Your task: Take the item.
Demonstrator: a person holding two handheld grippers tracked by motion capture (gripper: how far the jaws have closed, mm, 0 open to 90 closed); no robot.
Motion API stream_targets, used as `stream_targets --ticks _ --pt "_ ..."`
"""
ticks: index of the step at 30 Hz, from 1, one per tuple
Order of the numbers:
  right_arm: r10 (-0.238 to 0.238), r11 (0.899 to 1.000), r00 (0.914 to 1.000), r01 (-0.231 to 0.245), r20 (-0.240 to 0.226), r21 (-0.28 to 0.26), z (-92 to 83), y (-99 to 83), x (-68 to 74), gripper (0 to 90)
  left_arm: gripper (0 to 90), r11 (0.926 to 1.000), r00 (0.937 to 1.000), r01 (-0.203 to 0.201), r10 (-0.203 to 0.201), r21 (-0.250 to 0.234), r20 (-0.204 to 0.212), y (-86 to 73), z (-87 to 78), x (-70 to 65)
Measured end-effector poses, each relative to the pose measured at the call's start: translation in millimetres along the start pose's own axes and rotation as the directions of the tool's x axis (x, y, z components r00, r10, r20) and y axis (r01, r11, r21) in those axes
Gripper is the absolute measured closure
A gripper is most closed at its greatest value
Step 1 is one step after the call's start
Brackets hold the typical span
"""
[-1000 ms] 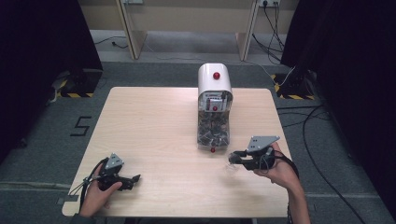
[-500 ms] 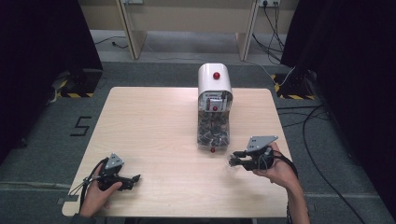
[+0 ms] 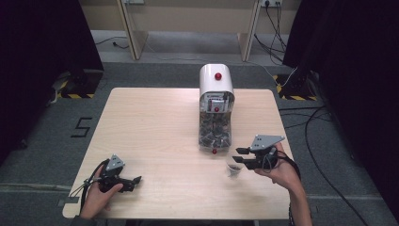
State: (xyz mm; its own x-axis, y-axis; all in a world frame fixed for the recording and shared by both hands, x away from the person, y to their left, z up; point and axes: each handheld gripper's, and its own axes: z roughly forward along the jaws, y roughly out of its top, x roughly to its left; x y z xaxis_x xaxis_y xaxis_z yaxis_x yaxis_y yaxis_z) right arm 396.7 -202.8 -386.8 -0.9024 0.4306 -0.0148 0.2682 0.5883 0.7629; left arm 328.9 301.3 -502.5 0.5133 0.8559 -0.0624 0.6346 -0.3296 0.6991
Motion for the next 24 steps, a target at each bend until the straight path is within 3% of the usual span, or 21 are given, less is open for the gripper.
stream_targets --ticks 12,20,24 --pt "0.091 0.991 0.9916 -0.081 0.092 -0.107 -9.0 -1.0 -10.1 55.4 0.0 1.0 1.0 0.0 0.0 -0.001 0.0 0.0 0.1 0.0" --pt "0.147 0.984 0.9754 -0.127 0.164 -0.125 -9.8 -5.0 -17.0 49.4 0.0 1.0 1.0 0.0 0.0 0.0 0.0 0.0 0.0 0.0" --pt "0.193 0.977 0.9605 -0.168 0.201 -0.132 -10.6 -10.7 -23.6 44.8 0.0 1.0 1.0 0.0 0.0 0.0 0.0 0.0 0.0 0.0"
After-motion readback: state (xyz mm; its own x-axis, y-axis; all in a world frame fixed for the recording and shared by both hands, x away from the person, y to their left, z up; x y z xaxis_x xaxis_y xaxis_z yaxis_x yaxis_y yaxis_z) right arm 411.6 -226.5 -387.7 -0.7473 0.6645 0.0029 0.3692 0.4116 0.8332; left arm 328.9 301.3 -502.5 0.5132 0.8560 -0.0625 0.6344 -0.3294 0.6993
